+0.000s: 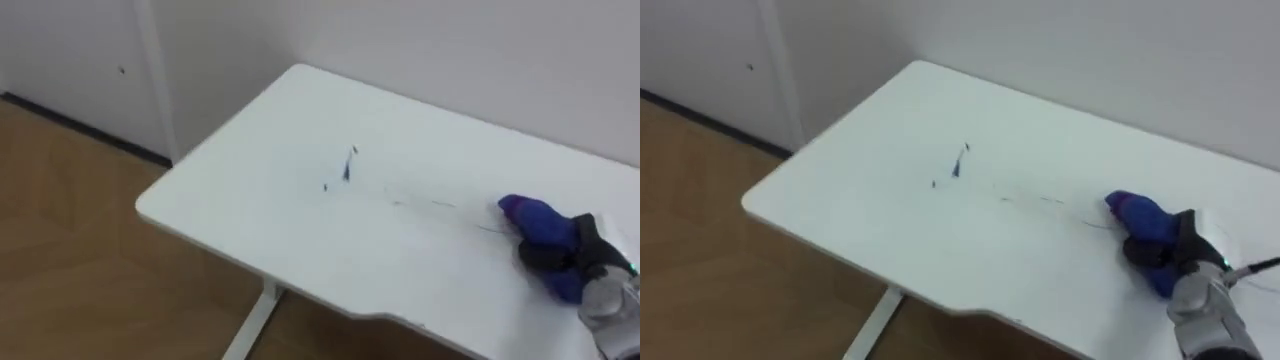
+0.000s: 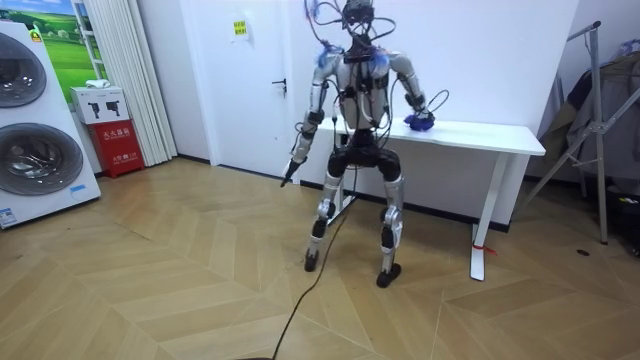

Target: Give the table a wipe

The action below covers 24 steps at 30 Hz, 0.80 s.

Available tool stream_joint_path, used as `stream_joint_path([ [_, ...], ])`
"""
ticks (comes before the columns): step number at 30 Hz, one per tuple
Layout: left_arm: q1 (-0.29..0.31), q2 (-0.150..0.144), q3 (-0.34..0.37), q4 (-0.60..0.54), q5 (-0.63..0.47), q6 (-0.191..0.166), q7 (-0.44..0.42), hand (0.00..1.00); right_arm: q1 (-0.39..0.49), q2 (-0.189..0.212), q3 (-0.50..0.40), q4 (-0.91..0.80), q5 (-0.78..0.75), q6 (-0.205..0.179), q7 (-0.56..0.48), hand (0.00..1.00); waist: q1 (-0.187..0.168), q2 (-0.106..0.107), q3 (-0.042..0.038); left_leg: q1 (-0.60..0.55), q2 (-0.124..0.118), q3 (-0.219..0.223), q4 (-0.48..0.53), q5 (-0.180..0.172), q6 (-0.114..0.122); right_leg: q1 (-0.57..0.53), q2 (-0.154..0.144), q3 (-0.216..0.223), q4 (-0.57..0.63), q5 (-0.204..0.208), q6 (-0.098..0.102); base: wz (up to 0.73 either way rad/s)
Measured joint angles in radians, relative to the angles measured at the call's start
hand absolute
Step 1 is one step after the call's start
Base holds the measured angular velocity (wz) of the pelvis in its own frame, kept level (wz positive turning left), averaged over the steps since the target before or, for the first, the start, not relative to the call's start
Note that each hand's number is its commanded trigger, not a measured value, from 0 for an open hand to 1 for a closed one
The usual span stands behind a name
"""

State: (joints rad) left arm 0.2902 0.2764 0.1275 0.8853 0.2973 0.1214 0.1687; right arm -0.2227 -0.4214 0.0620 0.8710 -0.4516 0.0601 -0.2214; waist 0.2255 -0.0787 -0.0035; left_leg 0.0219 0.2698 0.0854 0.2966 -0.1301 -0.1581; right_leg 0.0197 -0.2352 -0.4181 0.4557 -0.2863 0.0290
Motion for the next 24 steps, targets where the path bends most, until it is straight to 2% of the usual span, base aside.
stream_joint_path([
  [1,-0.004,-0.003,0.000,0.004,0.000,0.000,0.000,0.00,-0.012,0.000,0.006,-0.009,-0.028,0.008,0.014,1.00,0.009,-0.004,0.0036,-0.007,-0.012,0.008,0.009,-0.007,0.013,-0.003,0.008,0.001,-0.010,0.005,-0.010,-0.06],
  [2,-0.003,-0.015,0.003,0.006,0.000,0.000,0.001,0.00,-0.045,-0.001,0.029,-0.039,-0.094,0.030,0.037,1.00,0.033,0.001,0.0091,-0.016,-0.032,0.019,0.024,-0.022,0.036,-0.018,0.024,0.010,-0.028,0.018,-0.035,-0.43],
  [3,-0.002,-0.029,0.004,0.015,0.000,0.002,-0.002,0.00,-0.086,-0.001,0.059,-0.078,-0.160,0.042,0.060,1.00,0.055,0.008,0.0228,-0.032,-0.063,0.017,0.042,-0.037,0.053,-0.026,0.036,0.021,-0.043,0.030,-0.056,-0.50],
  [4,0.000,-0.035,0.004,0.018,0.000,0.004,-0.004,0.00,-0.103,0.000,0.077,-0.101,-0.192,0.044,0.072,1.00,0.063,0.010,0.0252,-0.041,-0.086,0.016,0.044,-0.043,0.062,-0.031,0.042,0.027,-0.053,0.035,-0.066,-0.43],
  [5,0.006,-0.044,0.004,0.019,0.001,0.004,-0.005,0.00,-0.141,0.006,0.110,-0.132,-0.234,0.044,0.089,1.00,0.083,0.012,0.0281,-0.052,-0.141,0.005,0.032,-0.057,0.084,-0.038,0.051,0.037,-0.072,0.046,-0.084,-0.32],
  [6,0.009,-0.048,0.004,0.019,0.004,0.004,-0.005,0.00,-0.183,0.016,0.146,-0.144,-0.271,0.040,0.107,1.00,0.112,0.014,0.0310,-0.044,-0.195,-0.010,-0.002,-0.059,0.109,-0.041,0.057,0.052,-0.084,0.051,-0.089,-0.38],
  [7,0.011,-0.048,0.007,0.019,0.008,0.004,-0.005,0.00,-0.202,0.021,0.163,-0.144,-0.290,0.036,0.115,1.00,0.126,0.013,0.0297,-0.032,-0.206,-0.013,-0.014,-0.057,0.116,-0.049,0.063,0.061,-0.091,0.055,-0.090,-0.37],
  [8,0.020,-0.051,0.020,0.019,0.012,0.002,-0.005,0.00,-0.235,0.031,0.174,-0.144,-0.307,0.021,0.126,1.00,0.153,0.015,0.0268,-0.018,-0.208,-0.015,-0.033,-0.045,0.117,-0.045,0.081,0.065,-0.112,0.063,-0.090,-0.24],
  [10,0.024,-0.055,0.029,0.020,0.011,0.002,-0.004,0.00,-0.278,0.032,0.180,-0.136,-0.294,-0.007,0.128,1.00,0.183,0.023,0.0235,-0.013,-0.211,-0.014,-0.050,-0.041,0.118,-0.044,0.087,0.075,-0.128,0.066,-0.089,-0.05],
  [11,0.028,-0.055,0.032,0.020,0.011,0.004,-0.004,0.00,-0.295,0.032,0.180,-0.133,-0.288,-0.009,0.126,1.00,0.195,0.025,0.0224,-0.010,-0.215,-0.015,-0.062,-0.041,0.118,-0.044,0.084,0.074,-0.131,0.070,-0.082,0.12],
  [13,0.050,-0.054,0.047,0.020,0.011,0.012,-0.005,0.00,-0.303,0.029,0.179,-0.095,-0.267,-0.020,0.107,1.00,0.189,0.017,0.0200,-0.012,-0.226,-0.034,-0.066,-0.041,0.118,-0.042,0.066,0.058,-0.123,0.072,-0.049,0.26],
  [14,0.047,-0.055,0.065,0.020,0.011,0.017,-0.005,0.00,-0.298,0.025,0.167,-0.050,-0.235,-0.020,0.100,1.00,0.178,0.006,0.0204,-0.010,-0.238,-0.041,-0.066,-0.041,0.119,-0.037,0.051,0.055,-0.110,0.069,-0.004,0.51],
  [15,0.055,-0.055,0.077,0.020,0.012,0.024,-0.006,0.00,-0.280,0.023,0.132,0.004,-0.197,-0.018,0.094,1.00,0.156,-0.002,0.0202,-0.010,-0.248,-0.064,-0.066,-0.041,0.119,-0.025,0.040,0.045,-0.095,0.065,0.023,0.58],
  [16,0.050,-0.056,0.084,0.019,0.012,0.024,-0.007,0.00,-0.262,0.022,0.104,0.030,-0.180,-0.018,0.089,1.00,0.143,-0.005,0.0201,-0.010,-0.250,-0.070,-0.065,-0.041,0.119,-0.020,0.035,0.033,-0.089,0.064,0.025,0.68],
  [17,0.051,-0.057,0.101,0.018,0.015,0.023,-0.013,0.00,-0.222,0.016,0.045,0.082,-0.155,-0.019,0.074,1.00,0.114,-0.009,0.0211,-0.011,-0.254,-0.073,-0.065,-0.041,0.120,-0.015,0.026,0.019,-0.075,0.061,0.030,0.54],
  [18,0.052,-0.056,0.117,0.019,0.019,0.023,-0.022,0.00,-0.173,0.017,-0.033,0.091,-0.076,-0.057,0.056,1.00,0.089,-0.011,0.0198,-0.011,-0.256,-0.076,-0.064,-0.043,0.122,-0.008,0.024,0.021,-0.071,0.061,0.030,0.45],
  [19,0.053,-0.056,0.127,0.019,0.019,0.023,-0.024,0.00,-0.158,0.017,-0.052,0.093,-0.048,-0.065,0.051,1.00,0.072,-0.011,0.0197,-0.010,-0.259,-0.078,-0.062,-0.044,0.124,0.002,0.024,0.018,-0.077,0.061,0.030,0.37],
  [20,0.053,-0.055,0.140,0.019,0.020,0.021,-0.025,0.00,-0.111,0.017,-0.089,0.096,-0.016,-0.086,0.038,1.00,0.038,-0.009,0.0181,-0.007,-0.264,-0.089,-0.061,-0.047,0.128,0.023,0.023,0.011,-0.090,0.064,0.036,0.47],
  [21,0.046,-0.050,0.149,0.019,0.019,0.012,-0.024,0.00,-0.069,0.021,-0.128,0.095,0.018,-0.106,0.025,1.00,0.012,-0.012,0.0142,-0.002,-0.269,-0.092,-0.061,-0.048,0.131,0.051,0.026,0.003,-0.119,0.070,0.047,0.42],
  [23,0.044,-0.040,0.151,0.018,0.020,-0.015,-0.024,0.00,-0.037,0.031,-0.160,0.099,0.034,-0.109,0.024,1.00,0.002,-0.011,0.0074,0.010,-0.273,-0.090,-0.061,-0.053,0.139,0.080,0.030,0.003,-0.163,0.077,0.060,0.07],
  [24,0.038,-0.039,0.156,0.018,0.019,-0.023,-0.022,0.00,-0.015,0.031,-0.174,0.101,0.034,-0.113,0.020,1.00,-0.005,-0.014,-0.0018,0.011,-0.277,-0.090,-0.061,-0.056,0.145,0.095,0.033,0.003,-0.194,0.084,0.073,-0.06],
])
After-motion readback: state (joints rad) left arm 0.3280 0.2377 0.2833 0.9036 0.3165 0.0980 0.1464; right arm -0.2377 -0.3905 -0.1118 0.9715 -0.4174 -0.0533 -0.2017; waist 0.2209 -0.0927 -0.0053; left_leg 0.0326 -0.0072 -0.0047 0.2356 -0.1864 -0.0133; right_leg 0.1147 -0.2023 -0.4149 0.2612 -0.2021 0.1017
